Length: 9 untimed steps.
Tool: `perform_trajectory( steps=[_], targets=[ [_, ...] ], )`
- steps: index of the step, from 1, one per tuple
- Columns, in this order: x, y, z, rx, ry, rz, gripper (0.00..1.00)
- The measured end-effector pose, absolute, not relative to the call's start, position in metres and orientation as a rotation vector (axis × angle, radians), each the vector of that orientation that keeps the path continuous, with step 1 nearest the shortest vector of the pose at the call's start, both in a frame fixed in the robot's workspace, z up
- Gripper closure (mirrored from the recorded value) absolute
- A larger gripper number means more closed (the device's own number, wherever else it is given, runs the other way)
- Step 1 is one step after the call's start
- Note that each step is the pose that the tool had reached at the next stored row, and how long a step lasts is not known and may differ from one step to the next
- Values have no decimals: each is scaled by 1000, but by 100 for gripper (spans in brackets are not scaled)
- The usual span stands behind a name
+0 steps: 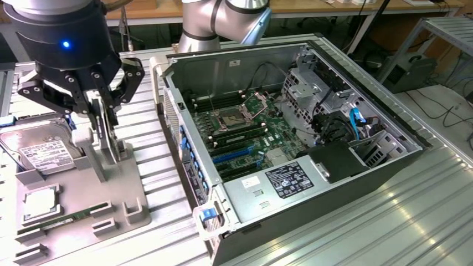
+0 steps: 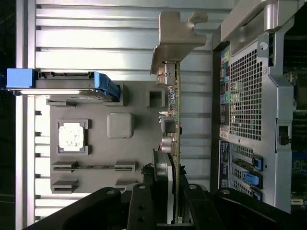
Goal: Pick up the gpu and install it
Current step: 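Pick up the gpu and move the gpu toward the slot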
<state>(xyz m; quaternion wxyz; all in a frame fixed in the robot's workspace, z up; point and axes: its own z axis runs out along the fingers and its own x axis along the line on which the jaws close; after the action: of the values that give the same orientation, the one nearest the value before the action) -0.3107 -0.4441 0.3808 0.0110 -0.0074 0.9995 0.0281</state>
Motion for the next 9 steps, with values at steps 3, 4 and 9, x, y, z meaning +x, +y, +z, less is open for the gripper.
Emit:
perform_trajectory(
  steps=[3, 4, 9],
  targets=[
    [-311, -444, 389, -23, 3118, 87, 72],
    [-311, -444, 391, -23, 3118, 88, 72],
    [-311, -444, 401, -23, 3118, 87, 72]
  ],
)
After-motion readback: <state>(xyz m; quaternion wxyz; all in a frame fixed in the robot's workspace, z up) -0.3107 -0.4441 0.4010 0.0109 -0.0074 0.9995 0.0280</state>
